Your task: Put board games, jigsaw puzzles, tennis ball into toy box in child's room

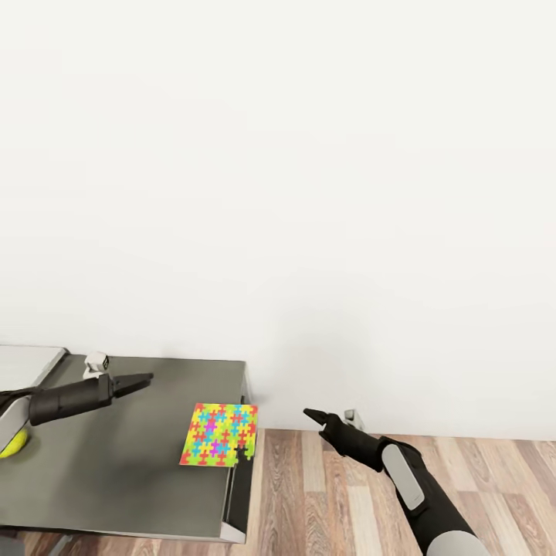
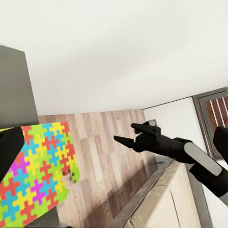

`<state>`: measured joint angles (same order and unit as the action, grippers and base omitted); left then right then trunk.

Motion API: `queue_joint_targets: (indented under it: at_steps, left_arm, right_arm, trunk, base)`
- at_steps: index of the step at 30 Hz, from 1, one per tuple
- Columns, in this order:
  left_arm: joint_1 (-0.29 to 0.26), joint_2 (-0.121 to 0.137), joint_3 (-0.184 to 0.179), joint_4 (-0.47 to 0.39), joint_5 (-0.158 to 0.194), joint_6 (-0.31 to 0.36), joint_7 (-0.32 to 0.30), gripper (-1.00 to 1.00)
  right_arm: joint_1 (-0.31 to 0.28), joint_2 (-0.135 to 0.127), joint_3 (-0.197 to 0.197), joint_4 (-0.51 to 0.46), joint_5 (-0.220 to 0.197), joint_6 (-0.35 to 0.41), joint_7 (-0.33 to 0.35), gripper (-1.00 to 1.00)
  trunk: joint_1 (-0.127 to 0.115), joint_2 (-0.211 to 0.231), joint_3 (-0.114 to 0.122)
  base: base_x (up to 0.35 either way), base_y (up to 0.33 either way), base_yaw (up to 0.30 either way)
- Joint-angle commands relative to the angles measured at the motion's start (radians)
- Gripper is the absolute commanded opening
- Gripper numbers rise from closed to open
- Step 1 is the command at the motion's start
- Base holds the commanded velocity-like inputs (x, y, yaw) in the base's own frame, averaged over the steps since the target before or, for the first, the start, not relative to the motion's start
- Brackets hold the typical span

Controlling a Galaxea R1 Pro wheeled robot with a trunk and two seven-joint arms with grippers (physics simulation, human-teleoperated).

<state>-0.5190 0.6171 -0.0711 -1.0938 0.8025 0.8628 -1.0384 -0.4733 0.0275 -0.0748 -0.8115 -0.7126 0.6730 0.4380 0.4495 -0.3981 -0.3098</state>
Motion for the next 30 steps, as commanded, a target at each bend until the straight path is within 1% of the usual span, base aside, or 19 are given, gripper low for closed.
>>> queue_joint_targets:
  at_steps: [1, 4, 6, 12, 14, 16, 19, 20, 22, 25, 27, 30]
  left_arm:
    - [-0.001, 0.001, -0.003, 0.001, 0.006, 0.005, 0.000, 1.00]
    - [-0.001, 0.001, -0.003, 0.000, 0.006, 0.005, 0.000, 1.00]
    - [-0.001, 0.001, -0.003, 0.000, 0.006, 0.005, 0.000, 1.00]
    - [-0.001, 0.000, -0.006, -0.009, 0.010, 0.007, -0.016, 1.00]
    - [-0.001, -0.002, -0.014, -0.031, 0.011, 0.008, -0.044, 1.00]
    - [-0.001, -0.008, -0.028, -0.053, 0.011, 0.009, -0.068, 1.00]
    - [-0.001, -0.019, -0.062, -0.090, 0.011, 0.011, -0.102, 1.00]
    - [-0.001, -0.024, -0.084, -0.111, 0.011, 0.013, -0.121, 1.00]
    - [-0.001, -0.028, -0.099, -0.127, 0.011, 0.016, -0.133, 1.00]
    - [-0.001, -0.031, -0.113, -0.144, 0.011, 0.027, -0.144, 1.00]
    - [-0.001, -0.038, -0.121, -0.152, 0.011, 0.047, -0.149, 1.00]
    - [-0.001, -0.054, -0.126, -0.157, 0.011, 0.070, -0.152, 1.00]
  right_arm:
    - [-0.001, 0.007, -0.006, -0.001, 0.000, 0.007, -0.004, 1.00]
    - [-0.001, 0.020, -0.006, -0.001, 0.000, 0.007, -0.014, 1.00]
    - [-0.001, 0.025, -0.008, -0.001, -0.001, 0.010, -0.017, 1.00]
    - [-0.001, 0.019, -0.011, 0.004, -0.005, 0.015, -0.001, 1.00]
    - [-0.002, 0.017, -0.012, 0.006, -0.007, 0.017, 0.022, 1.00]
    - [-0.002, 0.017, -0.012, 0.007, -0.007, 0.019, 0.046, 1.00]
    - [-0.002, 0.015, -0.012, 0.008, -0.007, 0.021, 0.095, 1.00]
    - [-0.002, 0.013, -0.013, 0.008, -0.007, 0.023, 0.134, 1.00]
    - [-0.002, 0.012, -0.013, 0.009, -0.006, 0.024, 0.167, 1.00]
    - [-0.002, 0.003, -0.015, 0.010, -0.006, 0.027, 0.201, 1.00]
    - [-0.002, -0.011, -0.020, 0.013, -0.006, 0.028, 0.219, 1.00]
    - [-0.002, -0.019, -0.025, 0.018, -0.007, 0.029, 0.229, 1.00]
  trunk:
    - [0.001, -0.002, -0.002]
    - [0.001, -0.002, -0.002]
    - [0.001, -0.002, -0.002]
    - [0.001, -0.002, -0.002]
    - [0.001, -0.002, -0.002]
    - [0.001, -0.002, -0.002]
    - [0.001, -0.002, -0.002]
    - [0.001, -0.002, -0.002]
    - [0.001, -0.002, -0.002]
    - [0.001, -0.002, -0.002]
    - [0.001, -0.002, -0.002]
    - [0.001, -0.002, -0.002]
  base:
    - [0.000, 0.276, 0.000]
    - [0.000, 0.279, 0.000]
    - [0.000, 0.282, 0.000]
    - [0.000, 0.278, 0.000]
    - [0.000, 0.174, 0.000]
    - [0.000, 0.112, 0.000]
    - [0.000, 0.065, 0.000]
    - [0.000, 0.033, 0.000]
    - [0.000, 0.023, 0.000]
    - [0.000, 0.014, 0.000]
    - [0.000, 0.006, 0.000]
    - [0.000, 0.004, 0.000]
